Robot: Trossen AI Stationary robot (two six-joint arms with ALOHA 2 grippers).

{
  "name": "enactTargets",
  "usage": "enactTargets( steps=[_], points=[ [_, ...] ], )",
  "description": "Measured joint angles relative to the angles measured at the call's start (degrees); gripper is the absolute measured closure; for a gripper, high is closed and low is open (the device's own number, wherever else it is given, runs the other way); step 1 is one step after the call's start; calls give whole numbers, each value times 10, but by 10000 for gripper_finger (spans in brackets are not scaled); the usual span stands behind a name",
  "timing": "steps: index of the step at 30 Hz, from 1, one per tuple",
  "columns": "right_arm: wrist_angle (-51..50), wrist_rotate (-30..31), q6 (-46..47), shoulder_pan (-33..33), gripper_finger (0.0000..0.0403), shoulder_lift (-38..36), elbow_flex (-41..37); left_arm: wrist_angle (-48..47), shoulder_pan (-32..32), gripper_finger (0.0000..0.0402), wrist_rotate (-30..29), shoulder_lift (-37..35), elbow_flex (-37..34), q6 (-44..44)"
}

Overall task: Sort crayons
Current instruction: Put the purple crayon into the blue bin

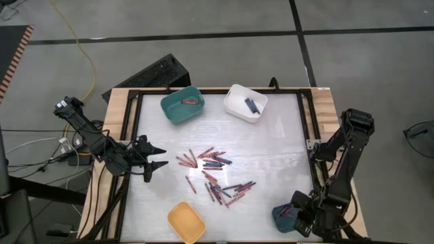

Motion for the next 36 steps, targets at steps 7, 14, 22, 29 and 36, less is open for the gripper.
enactTargets(
  steps=[7, 14, 22, 29, 36],
  points=[
    [54, 1, -65, -42, 292, -3, 0, 0, 0, 174, -1, 0, 0, 0],
    [168, 29, -257, -151, 292, -3, 0, 0, 0, 174, -4, 0, 0, 0],
    [227, 66, -543, -292, 292, 19, 0, 0, 0, 174, -4, 0, 0, -1],
    [346, 73, -736, -383, 292, 92, 0, 0, 0, 174, -3, 0, 0, -2],
    [418, 52, -812, -411, 292, 158, 0, 0, 0, 174, -2, 0, 0, -2]
  ],
)
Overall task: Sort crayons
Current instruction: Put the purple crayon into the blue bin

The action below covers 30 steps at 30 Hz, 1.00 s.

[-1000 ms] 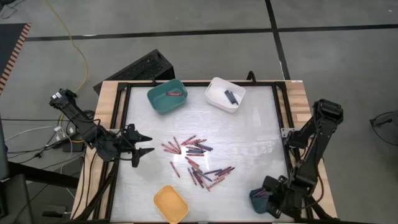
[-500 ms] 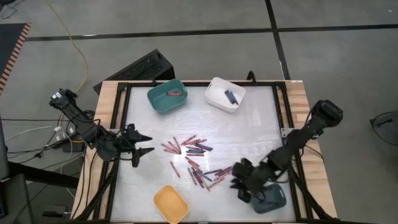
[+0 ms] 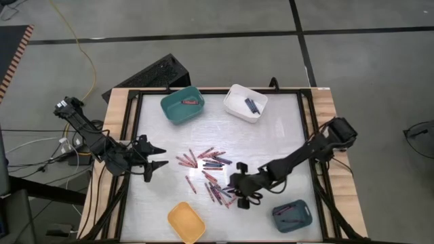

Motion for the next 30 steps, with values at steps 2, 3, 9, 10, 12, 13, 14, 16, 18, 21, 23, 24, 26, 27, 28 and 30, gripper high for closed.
enactTargets(
  steps=[2, 3, 9, 10, 12, 13, 14, 16, 18, 21, 23, 24, 26, 27, 28, 30],
  points=[
    [-1, 0, -3, -2, 292, 14, 0, 0, 0, 174, 0, 0, 0, 1],
    [-1, 0, -4, -3, 292, 20, 0, 0, 0, 174, 0, 0, 0, 2],
    [-2, 12, -9, -4, 292, 46, 0, -1, 0, 174, -9, 0, 0, 2],
    [-1, 15, -12, -4, 292, 50, 0, 0, 0, 174, -10, 0, 0, 2],
    [-4, 26, -14, -5, 292, 56, 0, 0, 0, 174, -10, 0, 0, 2],
    [-6, 27, -14, -5, 292, 61, 0, -1, 0, 174, -10, 0, 0, 2],
    [-9, 29, -14, -7, 292, 62, 0, 0, 0, 174, -10, 0, 0, 2],
    [-23, 35, -12, -9, 292, 62, 0, -1, 0, 174, -10, 0, 0, 2],
    [-32, 43, -10, -9, 292, 62, 0, -1, 0, 174, -10, 0, 0, 2],
    [-50, 62, -5, -12, 293, 62, 0, -2, 0, 174, -12, 0, 0, 2],
    [-60, 65, -3, -12, 297, 62, 0, -4, 0, 174, -12, 0, 0, 2],
    [-66, 66, -2, -12, 299, 62, 0, -4, 0, 174, -12, 0, 0, 2],
    [-74, 69, 5, -12, 307, 62, 0, -5, 0, 174, -12, 0, 0, 2],
    [-79, 70, 9, -13, 312, 62, 0, -4, 0, 174, -12, 0, 0, 2],
    [-82, 70, 13, -13, 318, 62, 0, -4, 0, 174, -12, 0, 0, 2],
    [-96, 71, 25, -16, 335, 61, 1, -5, 0, 174, -12, 0, 0, 2]
  ],
)
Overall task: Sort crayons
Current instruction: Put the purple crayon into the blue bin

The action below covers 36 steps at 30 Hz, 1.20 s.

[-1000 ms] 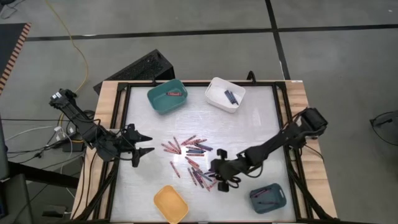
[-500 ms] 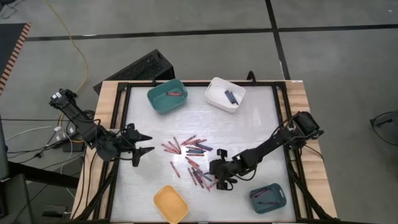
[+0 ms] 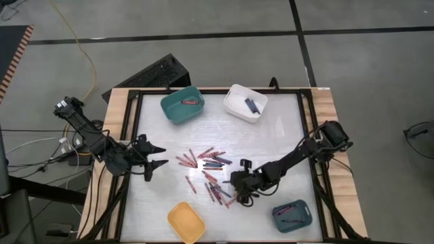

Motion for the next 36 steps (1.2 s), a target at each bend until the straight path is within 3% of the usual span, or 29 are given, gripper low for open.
enactTargets(
  steps=[6, 14, 24, 30, 36],
  points=[
    [-19, 10, 27, -4, 395, -1, 1, -6, 0, 174, -1, 0, 0, -4],
    [-19, 44, 28, 0, 399, -25, -2, -5, 0, 174, 0, 0, 0, -6],
    [-35, 73, 3, 1, 399, -140, -1, -5, 0, 174, 0, 0, 0, -6],
    [-88, 20, 49, 43, 399, -209, -1, -6, 0, 174, 2, 0, 0, -11],
    [-190, -24, 194, 133, 399, -275, -1, -6, 0, 174, 6, 0, 0, -15]
  ],
)
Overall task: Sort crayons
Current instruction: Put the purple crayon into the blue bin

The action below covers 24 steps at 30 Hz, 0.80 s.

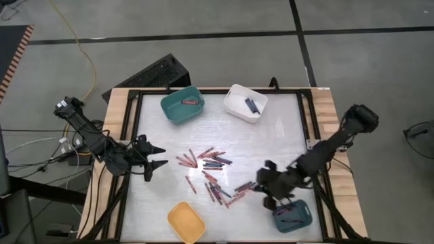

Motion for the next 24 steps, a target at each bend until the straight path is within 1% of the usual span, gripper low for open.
enactTargets(
  steps=[3, 6, 12, 16, 21, 22, 24],
  points=[
    [-47, -19, 96, 55, 399, -25, 0, 0, 0, 174, 0, 0, 0, 0],
    [-70, -23, 186, 113, 399, -37, 0, 1, 0, 174, -1, 0, 0, 0],
    [-101, -26, 349, 210, 399, -26, 0, 2, 0, 174, -5, 0, 0, 0],
    [-118, -26, 429, 251, 399, -2, 0, 2, 0, 174, -6, 0, 0, 0],
    [-127, -26, 487, 278, 395, 40, 0, 2, 0, 174, -8, 0, 0, 0],
    [-127, -29, 498, 280, 393, 50, 0, 2, 0, 174, -8, 0, 0, 0],
    [-128, -58, 514, 281, 387, 68, 0, 2, 0, 174, -8, 0, 0, 0]
  ],
)
